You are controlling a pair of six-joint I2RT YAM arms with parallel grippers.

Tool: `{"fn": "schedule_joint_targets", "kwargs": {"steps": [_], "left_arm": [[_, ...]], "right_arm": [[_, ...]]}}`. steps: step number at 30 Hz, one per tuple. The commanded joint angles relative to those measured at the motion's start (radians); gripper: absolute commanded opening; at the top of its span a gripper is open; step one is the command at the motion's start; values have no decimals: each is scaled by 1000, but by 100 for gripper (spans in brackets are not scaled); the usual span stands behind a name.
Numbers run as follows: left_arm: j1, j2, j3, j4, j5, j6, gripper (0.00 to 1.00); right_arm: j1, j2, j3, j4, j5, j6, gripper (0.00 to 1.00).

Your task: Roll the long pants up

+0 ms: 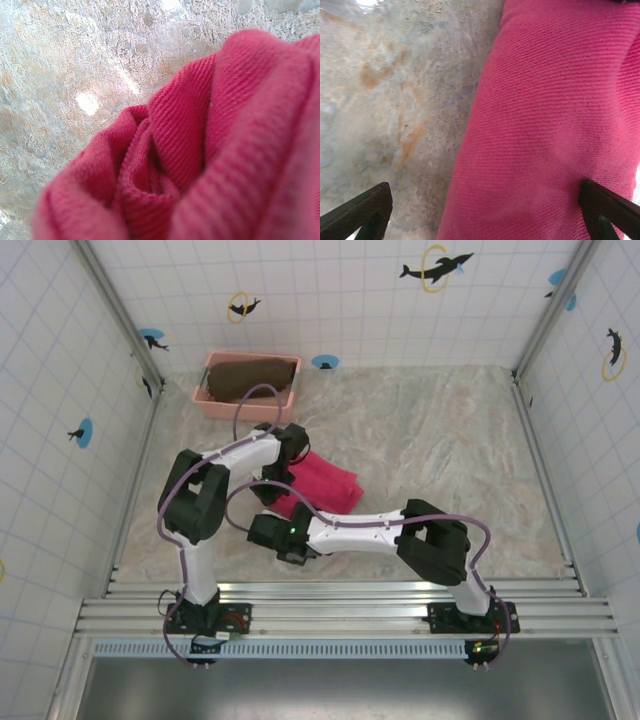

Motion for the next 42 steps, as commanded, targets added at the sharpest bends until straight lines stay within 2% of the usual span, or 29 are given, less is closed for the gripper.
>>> {"fn": "schedule_joint_targets", "kwargs": {"steps": [1, 5, 12, 16, 17, 21, 22, 23, 26, 29, 31, 32, 35, 39, 42], "left_arm": [[22, 65, -17, -44, 23, 5, 0], [36, 74, 35, -57, 33, 18, 0], [38, 52, 25, -66, 32, 41, 0], [42, 24, 1, -71, 23, 53, 0], [44, 16, -22, -69, 20, 57, 0], [58, 1, -44, -73, 19, 70, 0], [61, -2, -46, -71, 19, 74, 0], [64, -4, -48, -67, 20, 77, 0], [67, -10, -48, -39, 24, 103, 0], [84, -12, -60, 73, 70, 225, 0], [99, -15, -63, 123, 83, 286, 33], [109, -28, -61, 129, 68, 307, 55], [154, -88, -72, 241, 69, 430, 97], [229, -176, -33, 292, 89, 576, 98], [279, -290, -57, 383, 147, 635, 97]], "right_arm": [[-2, 80, -15, -32, 66, 41, 99], [11, 120, -16, -52, 127, 68, 99], [-2, 229, 23, -125, 374, 135, 100], [-24, 276, 16, -123, 415, 146, 79], [-28, 277, 6, -112, 410, 139, 70], [-39, 260, -24, -73, 376, 113, 19], [-39, 256, -26, -70, 371, 108, 3], [-37, 251, -29, -66, 363, 103, 0], [-39, 244, -47, -35, 305, 67, 0], [-46, 174, -83, 14, 180, 28, 0], [-62, 137, -111, 43, 68, 8, 0], [-70, 117, -125, 56, 22, 1, 0], [-105, 80, -153, 67, -115, -23, 0], [-150, 47, -177, 63, -249, -62, 0], [-186, 33, -185, 56, -328, -88, 0]]}}
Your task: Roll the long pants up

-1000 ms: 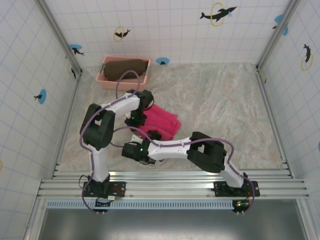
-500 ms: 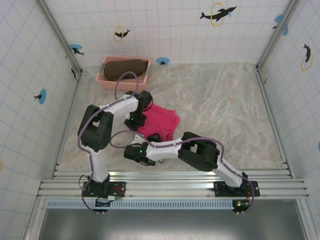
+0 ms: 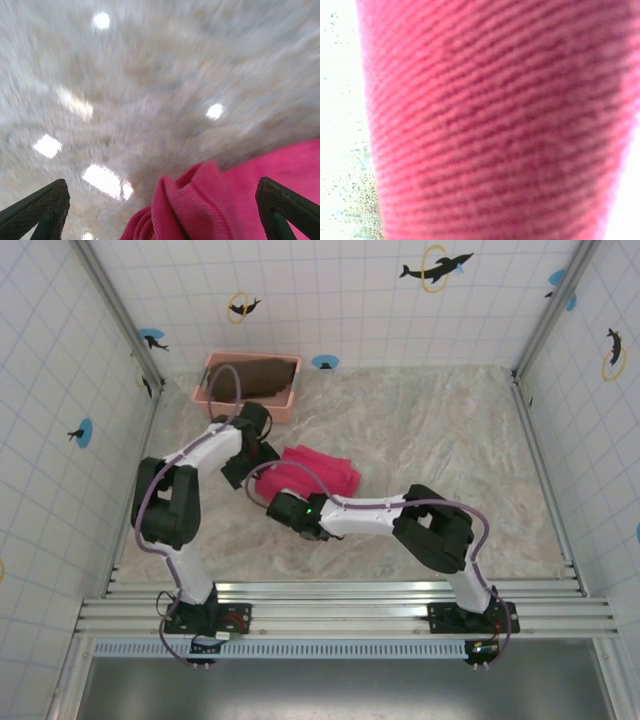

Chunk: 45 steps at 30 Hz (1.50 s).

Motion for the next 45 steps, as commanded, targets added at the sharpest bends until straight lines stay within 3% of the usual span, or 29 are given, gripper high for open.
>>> {"fn": "schedule_joint_targets", "kwargs": {"steps": [1, 5, 10, 19, 26, 34, 45], "left_arm": [[35, -165, -15, 147, 62, 143, 97], [42, -284, -64, 256, 144, 150, 98], [42, -359, -223, 469, 340, 101, 97], [42, -542, -520, 672, 446, -28, 97], [42, -621, -783, 973, 478, -248, 97], [41, -668, -867, 925, 467, -285, 98], [-34, -516, -996, 1217, 392, -393, 97]], "right_arm": [[-37, 46, -67, -104, -336, -27, 0], [-74, 72, -50, -135, -416, -58, 0], [-129, 106, -40, -150, -516, -75, 0], [-225, 127, -39, -167, -679, -75, 0], [-232, 136, -46, -171, -686, -72, 0], [-235, 140, -37, -167, -682, -68, 0], [-226, 131, -23, -168, -707, -49, 0]]}}
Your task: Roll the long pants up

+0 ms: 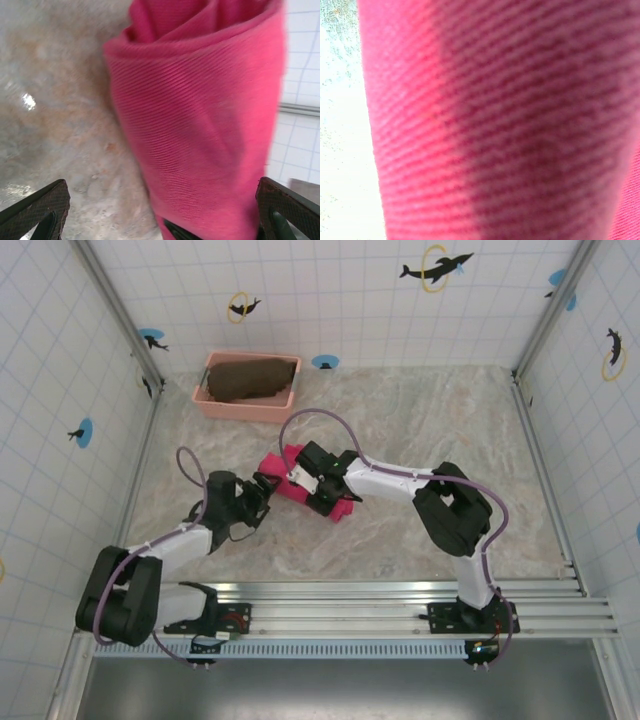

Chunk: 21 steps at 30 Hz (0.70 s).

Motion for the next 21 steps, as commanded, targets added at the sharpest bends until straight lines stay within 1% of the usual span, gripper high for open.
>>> {"fn": "schedule_joint_targets", "kwargs": {"steps": [1, 8, 13, 19, 21], "left_arm": [[-25, 59, -18, 148, -53, -39, 98], [-83, 218, 19, 346, -114, -48, 98], [-102, 282, 23, 449, -137, -71, 97], [-105, 281, 41, 441, -144, -62, 97], [-105, 290, 44, 476, -140, -62, 97]], "right_arm": [[19, 151, -76, -117, -140, 33, 0], [62, 164, -56, -131, -149, 35, 0], [80, 170, -51, -128, -157, 44, 0], [86, 180, -28, -130, -172, 44, 0], [87, 186, -16, -134, -176, 42, 0]]}}
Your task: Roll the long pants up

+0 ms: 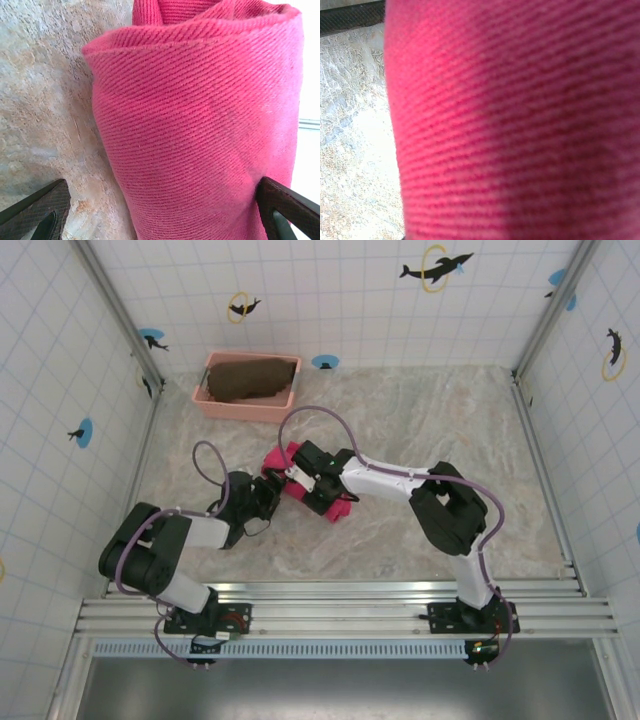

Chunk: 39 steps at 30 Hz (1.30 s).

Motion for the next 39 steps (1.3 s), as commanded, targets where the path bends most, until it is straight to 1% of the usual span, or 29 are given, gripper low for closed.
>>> {"fn": "schedule_joint_targets", "kwargs": {"steps": [1, 5, 9, 11, 17, 20, 21, 22, 23, 24, 26, 27, 28, 30, 32, 33, 34, 35, 36, 37, 38, 39], "left_arm": [[-19, 27, 41, 115, -11, -12, 97], [-20, 43, 35, 211, 3, -24, 97], [-19, 62, 58, 224, 4, -7, 97], [-20, 111, 88, 251, 15, -7, 97], [-18, 319, 140, 502, 29, -76, 96], [-18, 380, 141, 575, 24, -92, 93], [-17, 391, 143, 582, 29, -94, 91], [-17, 400, 148, 586, 37, -89, 86], [-14, 404, 154, 590, 49, -83, 78], [-10, 409, 162, 587, 65, -73, 67], [-1, 416, 175, 580, 92, -58, 38], [7, 422, 187, 580, 110, -48, 0], [14, 430, 197, 569, 131, -48, 0], [18, 432, 198, 563, 133, -46, 0], [21, 413, 194, 495, 136, -26, 0], [21, 391, 192, 431, 140, -5, 0], [22, 365, 191, 358, 142, 17, 0], [22, 341, 193, 277, 144, 35, 0], [21, 312, 198, 177, 145, 54, 0], [21, 283, 202, 72, 139, 74, 0], [20, 262, 209, -15, 134, 88, 0], [21, 241, 220, -99, 132, 107, 0]], "right_arm": [[74, 164, -59, -117, -193, -46, 0], [74, 178, -33, -127, -206, -51, 0], [75, 183, -22, -126, -235, -49, 0], [77, 184, -18, -129, -246, -50, 0], [77, 177, -18, -141, -271, -64, 0], [76, 179, -10, -151, -271, -76, 0], [74, 179, -7, -153, -271, -79, 0], [73, 181, -3, -153, -307, -82, 0], [71, 183, 0, -155, -308, -83, 0], [71, 187, 7, -155, -310, -85, 0], [71, 194, 16, -157, -316, -87, 0], [71, 199, 22, -157, -319, -87, 0], [71, 204, 28, -156, -322, -88, 0], [71, 209, 38, -157, -321, -85, 0], [70, 209, 44, -158, -313, -83, 0], [69, 204, 46, -157, -302, -78, 1], [68, 192, 44, -157, -293, -77, 16], [66, 175, 39, -155, -288, -73, 40], [66, 150, 31, -149, -229, -70, 62], [67, 116, 16, -138, -197, -64, 91], [66, 85, 2, -128, -173, -59, 100], [62, 45, -13, -121, -144, -53, 99]]}}
